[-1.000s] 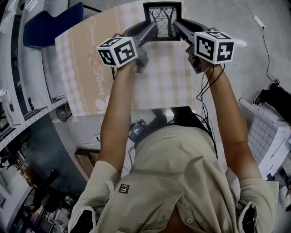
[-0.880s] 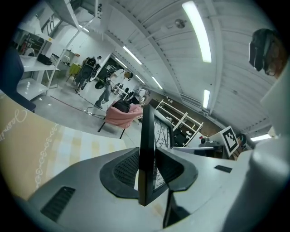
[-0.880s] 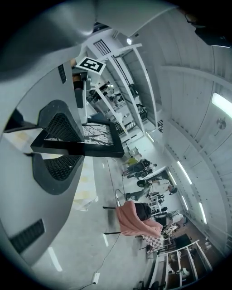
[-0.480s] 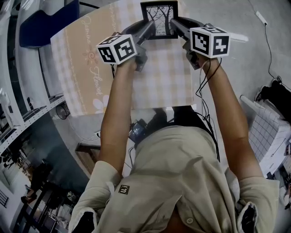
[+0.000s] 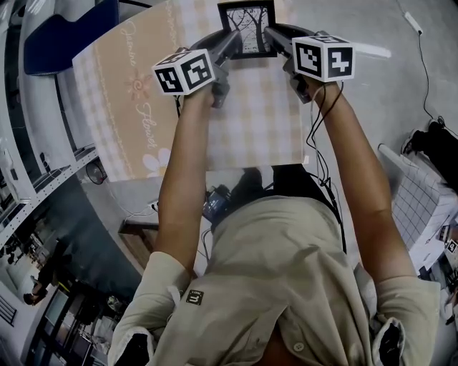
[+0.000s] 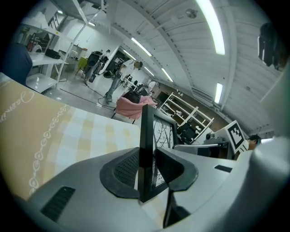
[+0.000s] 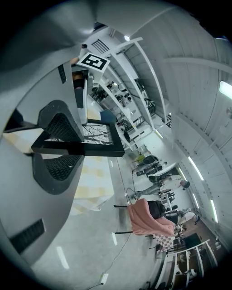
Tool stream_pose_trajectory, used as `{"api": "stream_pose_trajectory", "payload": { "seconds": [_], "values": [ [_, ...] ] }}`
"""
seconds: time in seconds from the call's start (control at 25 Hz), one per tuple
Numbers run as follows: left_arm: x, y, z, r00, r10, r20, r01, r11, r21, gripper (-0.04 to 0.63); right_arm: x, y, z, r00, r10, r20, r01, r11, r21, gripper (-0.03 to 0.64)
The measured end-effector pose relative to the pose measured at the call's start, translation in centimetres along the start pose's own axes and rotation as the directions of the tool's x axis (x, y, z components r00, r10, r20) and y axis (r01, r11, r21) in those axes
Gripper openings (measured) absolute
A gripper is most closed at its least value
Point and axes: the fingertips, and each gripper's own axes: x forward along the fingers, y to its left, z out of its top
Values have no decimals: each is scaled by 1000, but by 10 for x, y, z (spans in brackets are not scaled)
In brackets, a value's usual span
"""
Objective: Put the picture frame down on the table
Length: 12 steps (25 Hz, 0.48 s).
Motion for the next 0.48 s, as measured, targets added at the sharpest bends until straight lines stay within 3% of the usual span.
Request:
{"api": "stream_pose_trajectory", "payload": {
  "seconds": [0.48],
  "values": [
    [15,23,-22,997,58,-55,-58,998,-1,117,23,-16,-23,998,-7,-55,8,1000,17,86]
  ]
}}
